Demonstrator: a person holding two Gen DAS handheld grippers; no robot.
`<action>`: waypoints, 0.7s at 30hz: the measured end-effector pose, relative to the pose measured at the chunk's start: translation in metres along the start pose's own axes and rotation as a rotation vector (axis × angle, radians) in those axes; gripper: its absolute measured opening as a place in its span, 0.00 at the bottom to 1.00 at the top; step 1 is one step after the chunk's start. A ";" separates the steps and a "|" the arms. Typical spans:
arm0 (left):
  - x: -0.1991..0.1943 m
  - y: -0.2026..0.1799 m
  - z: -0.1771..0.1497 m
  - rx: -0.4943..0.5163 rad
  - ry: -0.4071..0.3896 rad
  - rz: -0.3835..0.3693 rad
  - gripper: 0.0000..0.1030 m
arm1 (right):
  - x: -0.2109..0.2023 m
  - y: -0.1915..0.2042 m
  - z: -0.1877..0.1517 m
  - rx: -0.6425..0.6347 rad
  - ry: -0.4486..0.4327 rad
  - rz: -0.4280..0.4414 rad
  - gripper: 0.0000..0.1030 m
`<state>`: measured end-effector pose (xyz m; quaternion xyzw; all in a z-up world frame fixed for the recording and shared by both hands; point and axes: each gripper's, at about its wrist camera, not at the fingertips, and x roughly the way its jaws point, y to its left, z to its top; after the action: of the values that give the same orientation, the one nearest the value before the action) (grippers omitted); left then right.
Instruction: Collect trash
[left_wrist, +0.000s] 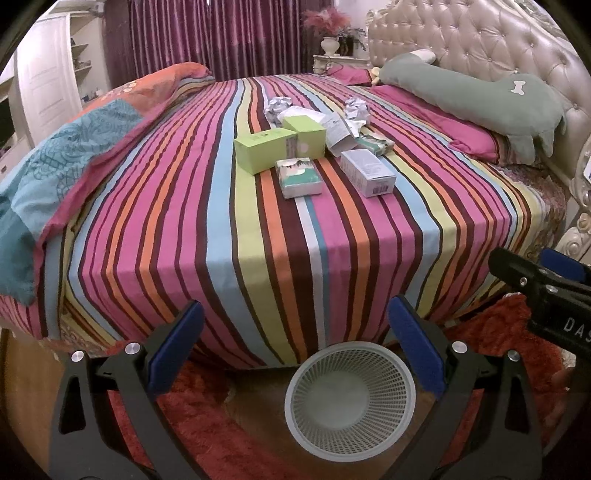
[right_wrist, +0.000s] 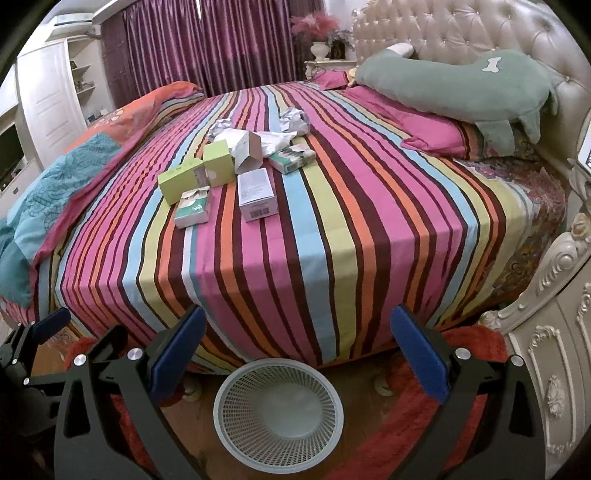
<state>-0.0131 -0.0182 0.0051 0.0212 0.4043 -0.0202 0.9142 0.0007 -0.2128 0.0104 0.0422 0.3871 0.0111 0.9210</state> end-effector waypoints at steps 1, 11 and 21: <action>0.001 0.000 0.000 -0.004 0.002 -0.001 0.94 | 0.001 0.000 0.000 -0.001 0.002 -0.002 0.93; 0.003 0.004 -0.002 -0.019 0.012 -0.006 0.94 | 0.002 0.000 0.000 -0.001 0.009 -0.013 0.93; 0.003 0.003 -0.001 -0.016 0.015 -0.005 0.94 | 0.002 0.000 -0.001 0.000 0.010 -0.013 0.93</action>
<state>-0.0118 -0.0153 0.0023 0.0128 0.4111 -0.0190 0.9113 0.0015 -0.2126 0.0084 0.0396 0.3919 0.0054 0.9191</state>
